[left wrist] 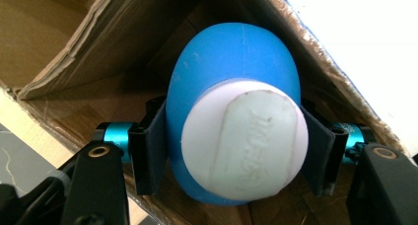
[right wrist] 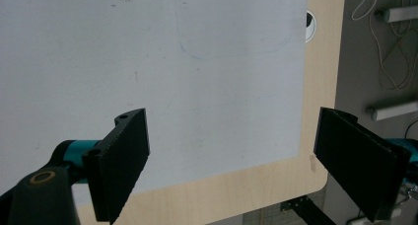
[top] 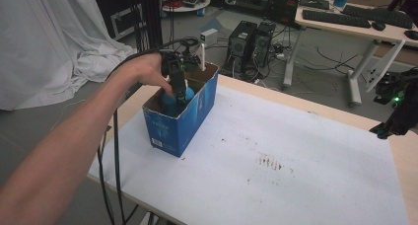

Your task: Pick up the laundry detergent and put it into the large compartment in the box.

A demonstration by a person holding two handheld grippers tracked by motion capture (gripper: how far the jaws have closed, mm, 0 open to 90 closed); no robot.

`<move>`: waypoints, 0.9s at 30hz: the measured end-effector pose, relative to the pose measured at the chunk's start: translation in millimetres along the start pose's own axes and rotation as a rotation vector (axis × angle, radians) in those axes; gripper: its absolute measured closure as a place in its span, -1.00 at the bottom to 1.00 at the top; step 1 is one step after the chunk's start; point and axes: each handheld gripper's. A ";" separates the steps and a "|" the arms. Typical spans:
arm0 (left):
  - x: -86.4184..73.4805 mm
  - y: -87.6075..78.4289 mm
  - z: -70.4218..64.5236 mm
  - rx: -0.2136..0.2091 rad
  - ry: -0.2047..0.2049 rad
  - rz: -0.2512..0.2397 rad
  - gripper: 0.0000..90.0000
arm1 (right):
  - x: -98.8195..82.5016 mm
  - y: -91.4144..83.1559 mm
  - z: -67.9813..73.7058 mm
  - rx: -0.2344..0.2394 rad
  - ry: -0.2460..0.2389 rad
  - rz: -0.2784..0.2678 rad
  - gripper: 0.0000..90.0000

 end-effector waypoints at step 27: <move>0.8 0.4 -0.7 0.000 -0.008 0.000 -0.40 | 2.5 0.3 2.1 0.009 -0.004 0.003 -0.71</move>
Point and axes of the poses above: each handheld gripper's, and its own axes: y roughly forward along the jaws, x roughly out of its top, z roughly to its left, and after that the axes turned 13 degrees about z, right-handed
